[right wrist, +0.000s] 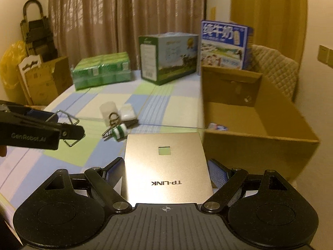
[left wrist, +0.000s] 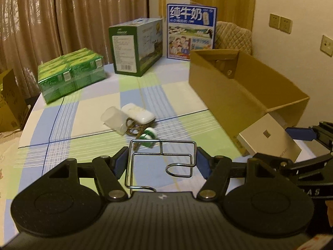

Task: Organize rigid objects
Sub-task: 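Carry the TP-LINK card and wire rack toward the cardboard box with both grippers, then open both grippers over the box to drop the card and wire rack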

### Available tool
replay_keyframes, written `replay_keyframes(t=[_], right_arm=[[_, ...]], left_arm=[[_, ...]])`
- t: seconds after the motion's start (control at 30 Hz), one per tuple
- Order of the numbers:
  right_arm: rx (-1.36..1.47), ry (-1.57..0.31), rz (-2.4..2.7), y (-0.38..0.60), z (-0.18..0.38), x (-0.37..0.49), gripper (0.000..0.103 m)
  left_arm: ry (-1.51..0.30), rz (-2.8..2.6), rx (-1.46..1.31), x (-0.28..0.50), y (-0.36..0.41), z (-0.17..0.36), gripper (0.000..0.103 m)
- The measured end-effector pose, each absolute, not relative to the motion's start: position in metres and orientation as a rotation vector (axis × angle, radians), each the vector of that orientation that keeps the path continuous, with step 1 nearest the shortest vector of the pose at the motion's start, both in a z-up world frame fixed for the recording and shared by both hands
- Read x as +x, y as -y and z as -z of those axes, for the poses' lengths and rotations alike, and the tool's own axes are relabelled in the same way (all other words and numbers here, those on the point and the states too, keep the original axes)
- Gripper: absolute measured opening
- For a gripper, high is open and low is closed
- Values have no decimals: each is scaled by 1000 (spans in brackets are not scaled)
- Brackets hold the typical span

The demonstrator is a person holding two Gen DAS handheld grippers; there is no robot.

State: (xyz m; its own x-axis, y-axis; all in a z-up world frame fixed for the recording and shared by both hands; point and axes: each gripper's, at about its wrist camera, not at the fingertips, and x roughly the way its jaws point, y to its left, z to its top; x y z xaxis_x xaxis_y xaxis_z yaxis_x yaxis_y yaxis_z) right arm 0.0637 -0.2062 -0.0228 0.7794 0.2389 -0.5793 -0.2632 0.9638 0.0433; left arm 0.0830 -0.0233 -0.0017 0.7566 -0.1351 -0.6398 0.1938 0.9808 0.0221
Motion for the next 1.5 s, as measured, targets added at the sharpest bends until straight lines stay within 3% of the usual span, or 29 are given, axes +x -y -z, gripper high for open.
replay_keyframes(t=[0.43, 0.8, 1.5], right_arm=[[41, -570, -143, 291, -18, 58, 83], [63, -544, -89, 353, -37, 118, 83], [128, -603, -60, 398, 1, 181, 83]], left_arm=[[-645, 315, 92, 86, 92, -36, 63], [-604, 444, 122, 153, 170, -57, 63], [-702, 488, 148, 230, 220, -7, 64]])
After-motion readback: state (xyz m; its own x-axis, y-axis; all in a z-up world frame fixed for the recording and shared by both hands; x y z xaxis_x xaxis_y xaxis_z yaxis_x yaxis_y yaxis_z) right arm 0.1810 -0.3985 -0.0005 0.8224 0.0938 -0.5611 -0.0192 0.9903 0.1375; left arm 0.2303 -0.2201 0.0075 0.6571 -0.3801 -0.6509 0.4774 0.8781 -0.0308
